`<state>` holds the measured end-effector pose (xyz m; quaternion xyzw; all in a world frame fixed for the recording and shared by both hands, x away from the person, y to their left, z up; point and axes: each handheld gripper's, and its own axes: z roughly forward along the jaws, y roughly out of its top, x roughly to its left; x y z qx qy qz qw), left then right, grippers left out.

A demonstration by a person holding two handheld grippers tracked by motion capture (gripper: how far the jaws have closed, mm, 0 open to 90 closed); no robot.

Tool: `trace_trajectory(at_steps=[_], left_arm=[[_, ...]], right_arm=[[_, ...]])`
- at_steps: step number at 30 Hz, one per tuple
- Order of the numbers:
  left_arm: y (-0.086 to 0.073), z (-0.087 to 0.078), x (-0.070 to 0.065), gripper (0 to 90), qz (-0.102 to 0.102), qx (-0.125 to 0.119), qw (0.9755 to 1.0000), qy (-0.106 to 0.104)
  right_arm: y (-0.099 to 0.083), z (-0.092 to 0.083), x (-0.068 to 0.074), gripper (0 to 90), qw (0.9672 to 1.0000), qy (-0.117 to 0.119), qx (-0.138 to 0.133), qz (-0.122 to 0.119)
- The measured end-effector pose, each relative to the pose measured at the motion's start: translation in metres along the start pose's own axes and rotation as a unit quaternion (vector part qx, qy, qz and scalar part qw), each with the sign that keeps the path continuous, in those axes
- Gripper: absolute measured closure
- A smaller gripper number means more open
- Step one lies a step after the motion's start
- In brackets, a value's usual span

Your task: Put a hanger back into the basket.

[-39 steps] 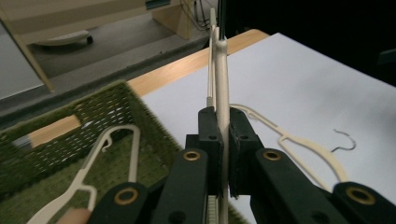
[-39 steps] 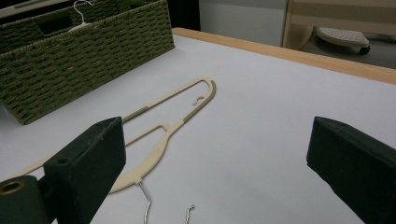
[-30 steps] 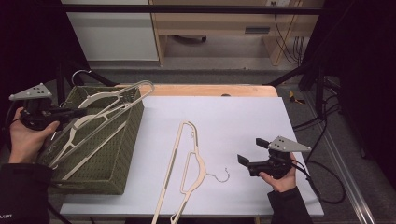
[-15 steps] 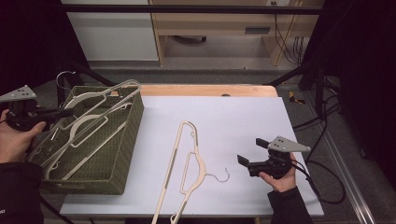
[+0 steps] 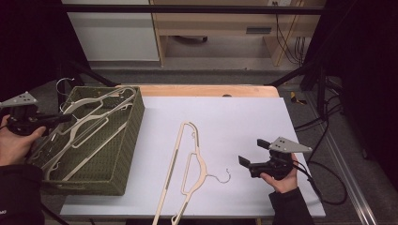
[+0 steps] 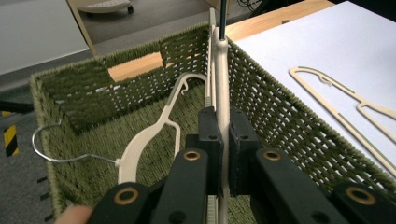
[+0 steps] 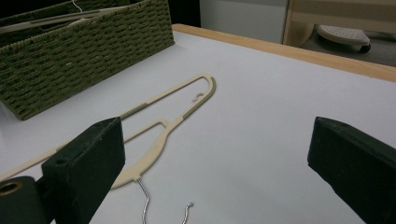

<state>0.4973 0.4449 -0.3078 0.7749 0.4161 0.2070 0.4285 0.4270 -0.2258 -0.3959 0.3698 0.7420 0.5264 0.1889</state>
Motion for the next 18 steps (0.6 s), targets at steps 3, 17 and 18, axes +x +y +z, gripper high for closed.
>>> trace_trajectory(at_steps=[3,17,18], left_arm=[[-0.005,0.003,0.000,85.9,-0.007,0.001,1.0000,-0.007],[-0.041,0.027,-0.002,84.7,-0.042,0.025,0.9983,-0.032],[-0.044,0.032,-0.003,84.3,-0.048,0.033,0.9976,-0.036]], right_arm=[[0.000,0.000,0.000,4.6,1.0000,0.000,0.000,0.001],[0.000,0.000,0.001,4.6,1.0000,0.000,0.001,0.001],[0.000,0.000,0.001,4.6,1.0000,0.000,0.000,-0.001]])
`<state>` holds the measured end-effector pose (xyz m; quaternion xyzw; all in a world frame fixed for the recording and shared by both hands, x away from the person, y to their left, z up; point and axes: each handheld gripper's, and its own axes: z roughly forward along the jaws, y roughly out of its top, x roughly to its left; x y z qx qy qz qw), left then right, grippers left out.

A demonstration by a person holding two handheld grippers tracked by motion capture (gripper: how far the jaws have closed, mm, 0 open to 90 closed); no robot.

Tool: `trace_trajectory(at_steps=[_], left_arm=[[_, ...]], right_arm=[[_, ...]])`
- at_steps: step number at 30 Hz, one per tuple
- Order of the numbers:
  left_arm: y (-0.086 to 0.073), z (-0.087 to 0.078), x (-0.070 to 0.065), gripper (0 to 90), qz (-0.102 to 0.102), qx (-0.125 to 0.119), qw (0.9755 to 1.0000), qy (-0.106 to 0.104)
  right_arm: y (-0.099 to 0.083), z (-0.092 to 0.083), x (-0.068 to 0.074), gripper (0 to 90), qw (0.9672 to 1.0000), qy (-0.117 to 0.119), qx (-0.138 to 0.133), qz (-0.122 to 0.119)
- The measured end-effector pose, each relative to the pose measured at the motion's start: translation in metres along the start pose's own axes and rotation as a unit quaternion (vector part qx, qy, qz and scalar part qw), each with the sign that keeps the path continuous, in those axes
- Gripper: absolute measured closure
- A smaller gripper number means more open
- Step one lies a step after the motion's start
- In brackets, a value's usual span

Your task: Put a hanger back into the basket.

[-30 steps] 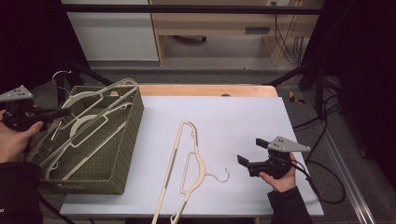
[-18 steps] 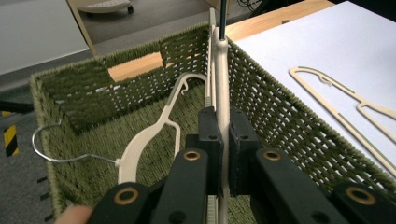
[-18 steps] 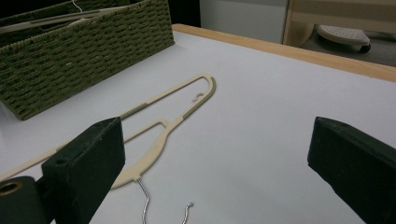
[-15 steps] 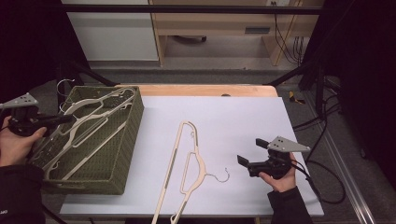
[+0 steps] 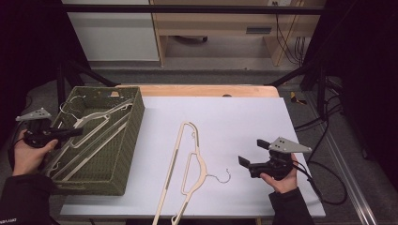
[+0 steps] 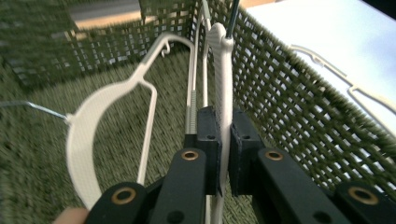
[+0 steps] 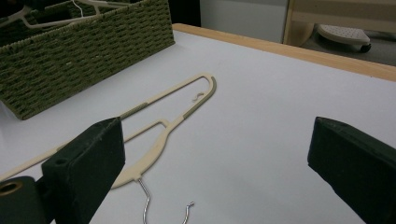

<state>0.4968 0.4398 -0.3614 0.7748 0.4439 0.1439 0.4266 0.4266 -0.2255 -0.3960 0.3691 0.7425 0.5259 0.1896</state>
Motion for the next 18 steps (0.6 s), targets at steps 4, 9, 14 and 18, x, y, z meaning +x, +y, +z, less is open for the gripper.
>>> trace_trajectory(at_steps=[4,9,14,18], left_arm=[[-0.005,0.009,0.000,83.5,-0.006,0.014,0.9999,-0.001],[-0.011,0.010,0.004,83.1,-0.015,0.012,0.9998,0.004],[-0.010,0.010,0.006,81.8,-0.028,0.026,0.9978,0.055],[-0.013,0.011,0.012,80.2,-0.039,0.049,0.9933,0.098]], right_arm=[[0.000,0.000,0.000,4.6,1.0000,0.001,0.000,0.001],[0.000,0.000,0.000,4.6,1.0000,0.001,0.001,0.001],[0.000,0.000,0.001,4.5,1.0000,0.002,0.002,0.001],[0.000,0.000,0.000,4.5,1.0000,0.001,0.001,0.002]])
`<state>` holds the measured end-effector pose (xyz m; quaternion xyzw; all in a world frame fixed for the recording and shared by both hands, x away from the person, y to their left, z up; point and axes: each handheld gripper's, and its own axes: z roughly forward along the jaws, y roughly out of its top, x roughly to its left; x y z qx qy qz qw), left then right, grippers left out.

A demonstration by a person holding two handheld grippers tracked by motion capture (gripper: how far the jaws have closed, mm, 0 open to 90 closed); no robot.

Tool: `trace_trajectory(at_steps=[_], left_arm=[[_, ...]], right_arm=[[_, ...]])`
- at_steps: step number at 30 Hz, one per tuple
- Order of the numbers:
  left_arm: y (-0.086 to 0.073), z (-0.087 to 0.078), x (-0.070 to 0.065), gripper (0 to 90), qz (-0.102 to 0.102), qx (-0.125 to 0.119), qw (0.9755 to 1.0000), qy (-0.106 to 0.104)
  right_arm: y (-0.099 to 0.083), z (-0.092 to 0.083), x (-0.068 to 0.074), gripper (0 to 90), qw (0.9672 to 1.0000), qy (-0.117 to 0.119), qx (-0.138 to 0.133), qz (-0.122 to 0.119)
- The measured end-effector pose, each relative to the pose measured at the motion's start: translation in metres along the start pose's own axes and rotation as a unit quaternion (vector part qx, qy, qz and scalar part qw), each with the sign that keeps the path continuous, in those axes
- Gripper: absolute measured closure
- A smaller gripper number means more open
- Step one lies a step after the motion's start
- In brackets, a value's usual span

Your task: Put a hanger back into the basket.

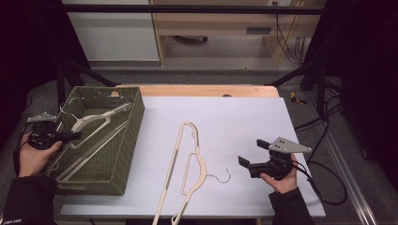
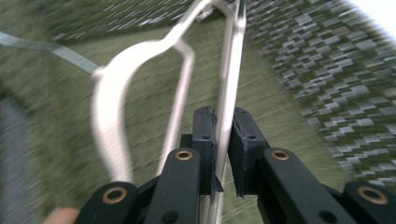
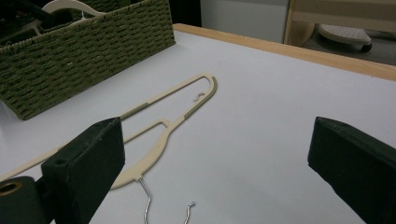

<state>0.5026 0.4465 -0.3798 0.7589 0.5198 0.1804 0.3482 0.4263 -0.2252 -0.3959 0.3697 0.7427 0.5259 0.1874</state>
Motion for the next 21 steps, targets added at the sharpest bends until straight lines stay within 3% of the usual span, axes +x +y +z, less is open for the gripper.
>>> trace_trajectory(at_steps=[2,5,6,12,17,21], left_arm=[[-0.0027,0.0021,0.0046,78.2,-0.018,0.010,0.9996,0.021],[-0.0040,0.0049,0.0071,76.2,-0.033,0.028,0.9985,0.034],[-0.0046,0.0068,0.0074,75.4,-0.034,0.034,0.9978,0.045],[-0.0061,0.0097,0.0085,63.1,-0.038,0.060,0.9956,0.062],[-0.0082,0.0076,0.0082,53.8,-0.052,0.049,0.9951,0.069],[-0.0082,0.0035,0.0075,49.2,-0.051,0.050,0.9952,0.068]], right_arm=[[-0.0003,0.0011,0.0001,4.6,1.0000,0.000,0.001,0.000],[-0.0006,0.0013,0.0000,4.6,1.0000,0.002,0.004,-0.003],[-0.0007,0.0015,0.0001,4.6,1.0000,0.002,0.005,-0.002],[-0.0004,0.0014,0.0003,4.5,1.0000,0.001,0.003,0.000],[-0.0003,0.0016,0.0006,4.5,1.0000,0.001,0.002,0.003],[-0.0007,0.0017,-0.0003,4.4,1.0000,0.001,0.005,-0.004]])
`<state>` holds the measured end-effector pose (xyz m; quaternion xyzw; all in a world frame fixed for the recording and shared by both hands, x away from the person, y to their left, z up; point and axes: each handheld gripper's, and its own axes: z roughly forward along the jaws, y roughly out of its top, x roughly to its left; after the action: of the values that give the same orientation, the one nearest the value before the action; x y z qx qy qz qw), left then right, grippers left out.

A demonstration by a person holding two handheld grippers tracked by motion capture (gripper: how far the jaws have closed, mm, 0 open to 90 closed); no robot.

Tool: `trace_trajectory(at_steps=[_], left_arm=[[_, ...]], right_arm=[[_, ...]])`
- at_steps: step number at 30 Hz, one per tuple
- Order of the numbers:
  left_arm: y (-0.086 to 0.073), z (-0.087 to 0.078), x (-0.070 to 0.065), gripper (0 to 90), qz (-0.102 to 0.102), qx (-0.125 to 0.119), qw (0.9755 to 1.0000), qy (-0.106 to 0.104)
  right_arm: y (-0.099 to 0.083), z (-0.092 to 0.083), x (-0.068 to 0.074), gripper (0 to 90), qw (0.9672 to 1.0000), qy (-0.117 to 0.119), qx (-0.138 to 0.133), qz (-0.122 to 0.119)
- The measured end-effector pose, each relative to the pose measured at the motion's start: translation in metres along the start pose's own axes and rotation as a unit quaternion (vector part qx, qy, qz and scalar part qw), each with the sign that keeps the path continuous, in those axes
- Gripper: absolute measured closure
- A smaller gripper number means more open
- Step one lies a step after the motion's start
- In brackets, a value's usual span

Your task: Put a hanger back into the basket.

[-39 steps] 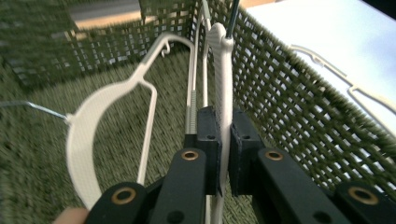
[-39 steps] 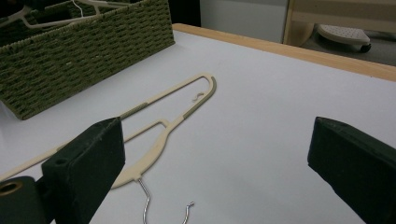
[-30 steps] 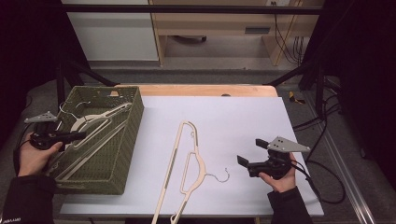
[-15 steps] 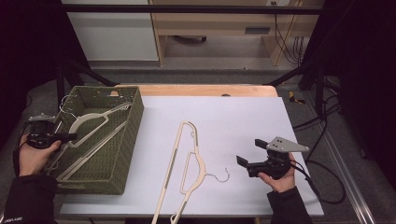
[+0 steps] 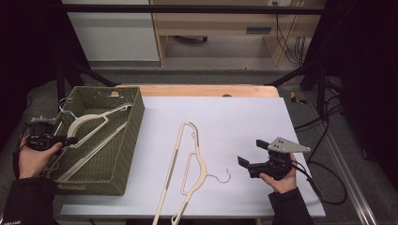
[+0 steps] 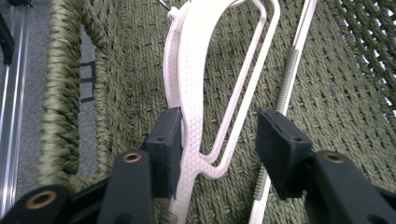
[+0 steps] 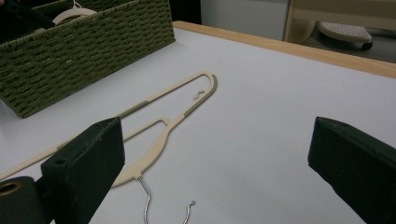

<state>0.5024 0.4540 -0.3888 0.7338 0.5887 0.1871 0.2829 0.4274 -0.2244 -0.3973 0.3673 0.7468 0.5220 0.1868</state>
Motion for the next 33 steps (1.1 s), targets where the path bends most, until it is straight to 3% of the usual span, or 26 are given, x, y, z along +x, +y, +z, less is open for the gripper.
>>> trace_trajectory(at_steps=[6,12,14,19,23,24,25,33], left_arm=[[0.002,-0.014,-0.005,45.6,0.002,-0.016,0.9999,0.006],[0.004,-0.032,-0.023,38.7,0.026,-0.069,0.9972,-0.011],[0.005,-0.041,-0.037,33.6,0.033,-0.106,0.9935,-0.024],[0.005,-0.056,-0.064,25.6,0.056,-0.156,0.9844,-0.059],[0.005,-0.063,-0.091,20.8,0.077,-0.183,0.9764,-0.086],[0.005,-0.063,-0.091,19.8,0.077,-0.183,0.9764,-0.086],[0.004,-0.066,-0.105,19.2,0.084,-0.198,0.9717,-0.099],[-0.004,-0.062,-0.162,14.7,0.119,-0.221,0.9566,-0.149]], right_arm=[[0.000,0.000,0.000,4.4,1.0000,0.000,-0.001,-0.001],[0.000,-0.001,0.000,4.3,1.0000,-0.001,-0.002,0.004],[0.000,0.000,0.000,4.3,1.0000,-0.001,-0.004,0.005],[0.000,0.000,0.000,4.4,1.0000,-0.001,-0.006,0.002],[0.000,0.000,0.001,4.5,1.0000,-0.001,-0.006,0.003],[0.000,0.000,0.001,4.5,1.0000,-0.001,-0.006,0.003],[0.000,0.000,0.001,4.6,1.0000,-0.001,-0.006,0.003],[-0.002,0.004,0.003,5.0,1.0000,0.004,-0.003,0.000]])
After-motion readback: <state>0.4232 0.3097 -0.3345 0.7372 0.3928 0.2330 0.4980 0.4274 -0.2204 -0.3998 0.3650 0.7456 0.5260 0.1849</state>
